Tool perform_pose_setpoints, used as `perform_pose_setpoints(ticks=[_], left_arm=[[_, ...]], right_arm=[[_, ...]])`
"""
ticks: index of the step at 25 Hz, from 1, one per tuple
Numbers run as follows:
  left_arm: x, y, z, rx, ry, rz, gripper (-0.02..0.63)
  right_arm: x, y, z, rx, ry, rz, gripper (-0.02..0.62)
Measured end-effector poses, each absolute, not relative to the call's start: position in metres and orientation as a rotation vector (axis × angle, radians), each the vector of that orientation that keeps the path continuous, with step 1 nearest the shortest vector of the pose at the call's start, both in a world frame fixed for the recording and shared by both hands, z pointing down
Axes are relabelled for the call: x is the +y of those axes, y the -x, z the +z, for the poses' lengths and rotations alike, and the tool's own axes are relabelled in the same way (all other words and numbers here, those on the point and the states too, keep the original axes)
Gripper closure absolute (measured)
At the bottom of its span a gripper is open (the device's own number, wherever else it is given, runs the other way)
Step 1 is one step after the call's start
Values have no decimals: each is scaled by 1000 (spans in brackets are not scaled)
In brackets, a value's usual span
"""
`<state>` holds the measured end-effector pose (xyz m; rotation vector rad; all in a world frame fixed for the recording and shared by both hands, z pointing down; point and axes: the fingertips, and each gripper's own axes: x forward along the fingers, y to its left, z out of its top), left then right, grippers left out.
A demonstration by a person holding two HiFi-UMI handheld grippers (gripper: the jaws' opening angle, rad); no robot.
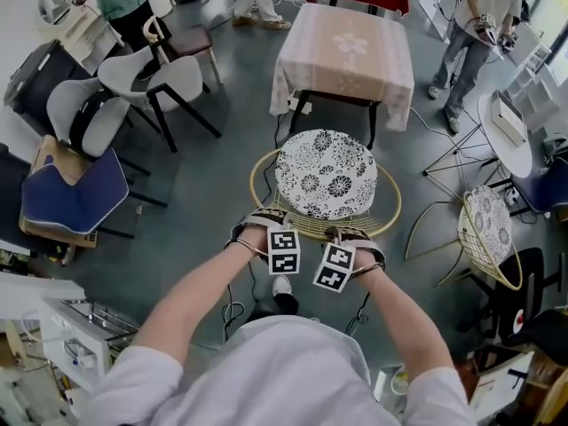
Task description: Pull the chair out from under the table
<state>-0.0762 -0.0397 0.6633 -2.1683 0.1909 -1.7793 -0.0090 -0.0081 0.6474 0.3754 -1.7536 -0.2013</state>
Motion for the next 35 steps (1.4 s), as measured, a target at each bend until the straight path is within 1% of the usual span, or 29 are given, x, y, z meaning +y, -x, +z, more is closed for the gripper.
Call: perform_pose_setpoints(ticks=[7, 13, 22, 29, 33, 35], left_arm=[[-38, 79, 654, 300, 2233, -1760, 515], [-32, 78, 644, 395, 2290, -1724, 515], [-25, 67, 610, 601, 2420, -1575, 517], [-15, 52, 577, 787, 2599, -1409, 519], [-12, 43, 553, 931, 2694, -1272, 562], [-8, 36, 540, 1007, 2757, -1182, 569]], right_arm=[[-14, 10, 634, -1770, -443, -236, 479], [-11, 5, 624, -1784, -497, -261, 495], [-4, 3, 608, -1834, -599, -243, 516], [8, 5, 579, -1949, -741, -164, 557], [12, 7, 558, -2043, -857, -49, 566], [14, 7, 546, -2092, -921, 12, 568]])
